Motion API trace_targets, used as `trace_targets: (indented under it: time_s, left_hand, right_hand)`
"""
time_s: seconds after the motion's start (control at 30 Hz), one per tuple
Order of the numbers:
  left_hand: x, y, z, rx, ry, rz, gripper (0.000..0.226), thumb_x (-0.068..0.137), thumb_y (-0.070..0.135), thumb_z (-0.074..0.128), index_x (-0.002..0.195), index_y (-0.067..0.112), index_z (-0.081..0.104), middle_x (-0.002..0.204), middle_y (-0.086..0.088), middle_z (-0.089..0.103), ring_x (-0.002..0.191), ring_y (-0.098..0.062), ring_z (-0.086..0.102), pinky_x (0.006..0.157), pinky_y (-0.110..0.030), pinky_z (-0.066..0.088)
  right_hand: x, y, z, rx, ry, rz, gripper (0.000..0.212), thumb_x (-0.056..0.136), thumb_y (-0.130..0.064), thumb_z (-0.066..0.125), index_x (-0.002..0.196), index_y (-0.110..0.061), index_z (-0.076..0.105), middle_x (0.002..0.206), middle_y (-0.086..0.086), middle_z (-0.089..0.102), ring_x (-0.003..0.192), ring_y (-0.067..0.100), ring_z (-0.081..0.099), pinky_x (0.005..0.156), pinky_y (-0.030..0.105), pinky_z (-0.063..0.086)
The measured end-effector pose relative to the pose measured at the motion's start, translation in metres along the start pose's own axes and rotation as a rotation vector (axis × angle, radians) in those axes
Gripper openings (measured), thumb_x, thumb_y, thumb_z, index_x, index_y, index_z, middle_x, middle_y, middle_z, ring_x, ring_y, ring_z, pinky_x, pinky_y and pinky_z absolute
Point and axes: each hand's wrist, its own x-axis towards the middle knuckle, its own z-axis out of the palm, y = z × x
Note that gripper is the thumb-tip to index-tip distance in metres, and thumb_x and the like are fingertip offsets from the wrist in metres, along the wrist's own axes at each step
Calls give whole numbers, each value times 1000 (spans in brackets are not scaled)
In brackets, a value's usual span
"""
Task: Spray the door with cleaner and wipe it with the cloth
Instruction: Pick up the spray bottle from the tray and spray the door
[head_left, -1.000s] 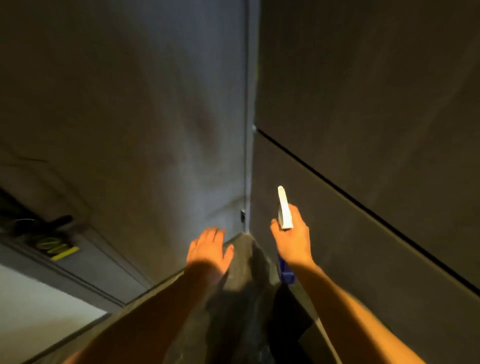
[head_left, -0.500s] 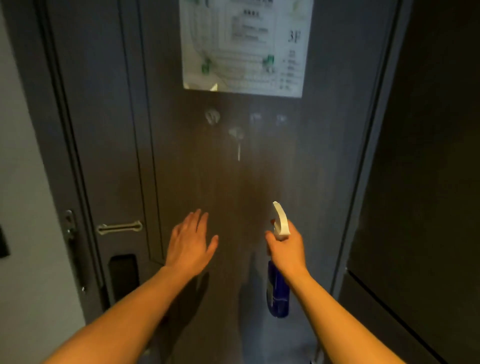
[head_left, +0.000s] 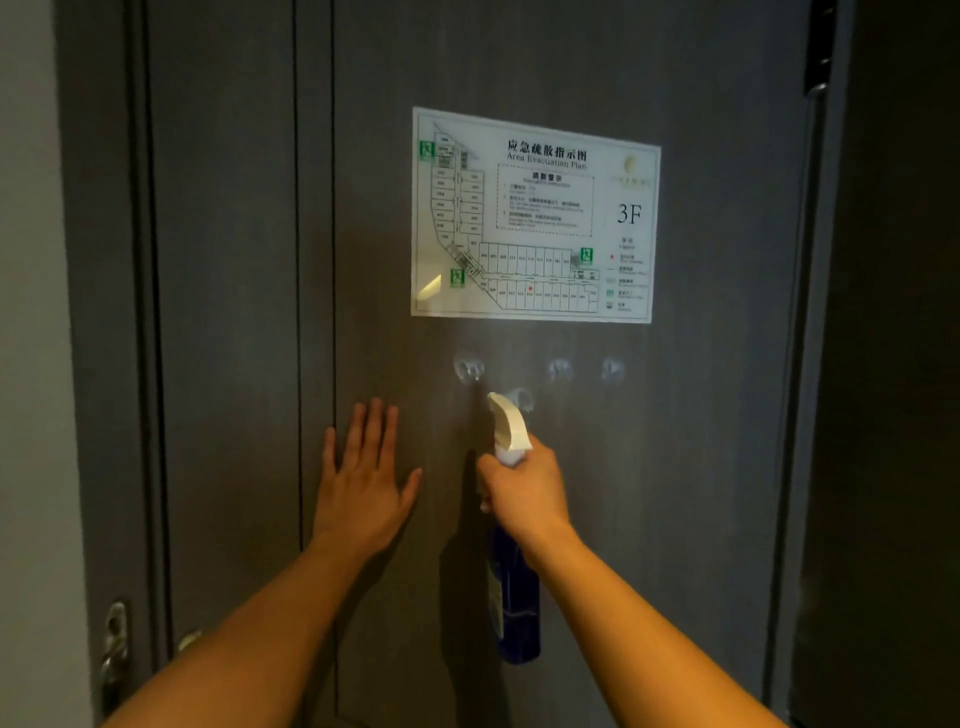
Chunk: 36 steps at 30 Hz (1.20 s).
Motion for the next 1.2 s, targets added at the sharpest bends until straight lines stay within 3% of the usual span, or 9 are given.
trace_targets:
  time_s: [0.13,0.3,0.47,0.57,0.67,0.93,1.2]
  left_hand:
    - [2,-1,11,34,41,3,90,95,66,29,160,15,-6,169,-11,-14,155,-25,-16,123,-53,-9]
    - [3,-2,14,60,54,-5,92,95,67,31,160,15,-6,169,-11,-13,155,-26,-14,123,-54,-9]
    - [1,13,14,32,53,-60,93,94,58,37,159,11,-9,168,-16,-16,154,-29,-19,123,-53,-10]
    - [-2,36,16,-58,55,-90,96,93,51,47,159,7,-8,166,-18,-18,154,-31,-19,125,-51,-4]
    - [-1,50,22,-105,50,-137,101,93,52,53,159,5,-7,165,-19,-17,154,-33,-19,125,-53,-4]
    - [-2,47,24,-90,13,-154,100,95,62,41,157,7,-15,164,-19,-23,152,-30,-26,124,-54,-6]
    - [-2,49,23,-83,9,-150,100,95,62,39,156,7,-18,164,-19,-24,152,-31,-26,124,-54,-6]
  right_hand:
    - [14,-4,7,-11,-26,-7,12,87,-7,62,84,-19,61,73,8,63,60,19,60,57,34,55]
    - [26,6,1,-92,-25,-60,5,88,-16,64,84,-19,63,76,13,68,68,31,68,63,46,58]
    - [28,20,-31,53,66,26,9,82,-11,61,89,-16,65,64,3,60,56,19,57,56,35,52]
    - [30,22,-55,18,114,28,1,84,-12,62,83,-12,62,63,5,57,56,19,56,57,38,51]
    - [33,17,-76,-65,126,1,12,90,-10,62,78,-9,57,63,8,57,54,17,55,51,32,47]
    - [50,26,-109,-8,281,48,3,87,-9,62,89,-6,61,66,11,58,55,22,56,53,36,48]
    - [40,34,-110,-89,182,34,5,87,-9,62,83,-7,59,64,9,58,56,20,56,54,36,48]
